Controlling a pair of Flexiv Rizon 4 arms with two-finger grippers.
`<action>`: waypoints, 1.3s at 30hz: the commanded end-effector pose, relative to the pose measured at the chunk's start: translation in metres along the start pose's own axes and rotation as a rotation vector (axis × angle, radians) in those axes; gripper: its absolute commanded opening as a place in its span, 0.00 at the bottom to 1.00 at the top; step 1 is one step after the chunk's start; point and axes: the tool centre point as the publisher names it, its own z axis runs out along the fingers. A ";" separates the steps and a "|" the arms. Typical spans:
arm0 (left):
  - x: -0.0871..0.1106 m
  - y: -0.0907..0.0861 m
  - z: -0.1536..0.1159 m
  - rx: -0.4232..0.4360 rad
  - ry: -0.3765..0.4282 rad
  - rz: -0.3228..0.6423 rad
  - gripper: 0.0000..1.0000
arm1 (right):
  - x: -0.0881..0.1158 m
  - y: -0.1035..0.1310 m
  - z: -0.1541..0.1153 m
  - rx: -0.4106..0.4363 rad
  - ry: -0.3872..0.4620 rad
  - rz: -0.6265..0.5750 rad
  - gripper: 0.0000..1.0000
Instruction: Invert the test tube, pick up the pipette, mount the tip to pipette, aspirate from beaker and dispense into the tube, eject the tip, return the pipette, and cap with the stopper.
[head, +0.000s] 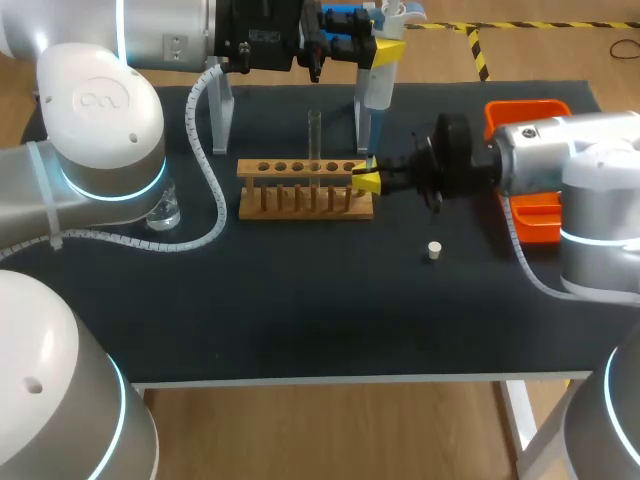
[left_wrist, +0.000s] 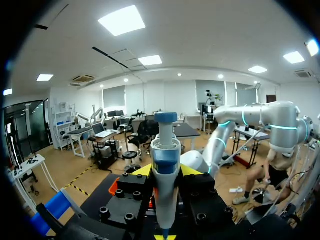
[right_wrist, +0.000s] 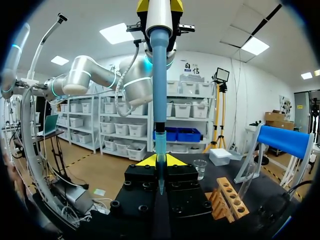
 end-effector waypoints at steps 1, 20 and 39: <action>0.000 0.001 0.000 0.002 0.001 0.001 0.00 | -0.002 0.001 0.000 0.001 0.001 -0.001 0.00; 0.000 0.001 0.000 0.002 0.001 0.001 0.00 | -0.002 0.005 0.001 -0.006 -0.002 -0.008 0.00; 0.000 0.001 0.000 0.002 0.001 0.001 0.00 | -0.005 0.016 0.000 -0.032 -0.015 -0.020 0.00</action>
